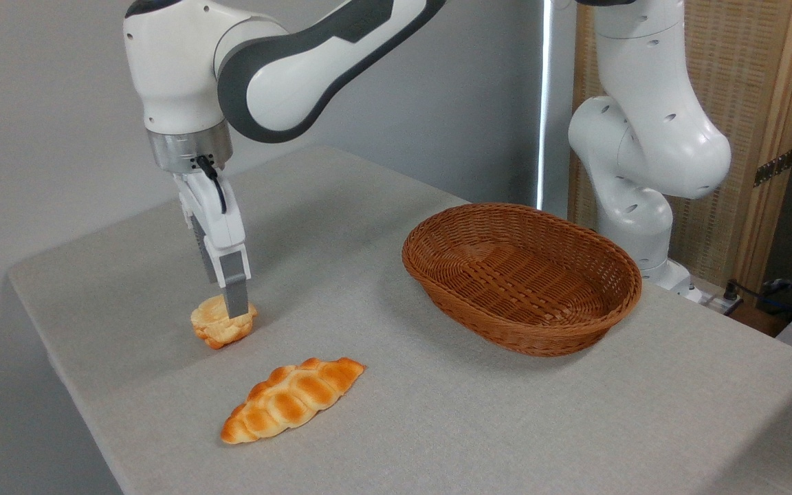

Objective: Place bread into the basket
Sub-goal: 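Lower the open gripper down onto the small round bun, then close the gripper fingers around the small round bun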

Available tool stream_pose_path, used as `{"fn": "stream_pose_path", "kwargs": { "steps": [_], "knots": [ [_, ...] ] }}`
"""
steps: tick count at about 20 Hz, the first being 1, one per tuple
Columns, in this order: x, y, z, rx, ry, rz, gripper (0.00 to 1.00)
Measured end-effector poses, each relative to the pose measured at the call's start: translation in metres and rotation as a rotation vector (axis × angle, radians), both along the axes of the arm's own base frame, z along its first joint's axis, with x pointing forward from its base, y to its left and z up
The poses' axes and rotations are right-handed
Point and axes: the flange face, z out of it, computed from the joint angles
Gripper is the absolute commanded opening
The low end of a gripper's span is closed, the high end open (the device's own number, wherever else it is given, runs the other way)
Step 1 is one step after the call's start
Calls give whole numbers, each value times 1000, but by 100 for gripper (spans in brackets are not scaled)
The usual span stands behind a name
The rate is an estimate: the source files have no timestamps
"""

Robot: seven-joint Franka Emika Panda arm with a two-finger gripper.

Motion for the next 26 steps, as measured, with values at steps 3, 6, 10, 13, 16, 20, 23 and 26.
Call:
{"fn": "stream_pose_path", "kwargs": {
  "steps": [3, 6, 10, 13, 16, 20, 23, 26],
  "knots": [
    [1, -7, -10, -5, 6, -4, 100],
    [5, -14, -24, -17, 1, -13, 100],
    [7, -16, -31, -19, 6, -13, 100],
    [8, -16, -35, -21, 6, -13, 100],
    [8, -17, -39, -21, 9, -15, 100],
    [3, -25, -43, 1, 8, -44, 87],
    [3, -26, -44, 3, 8, -45, 69],
    [3, -26, -44, 1, 3, -45, 64]
  ]
}}
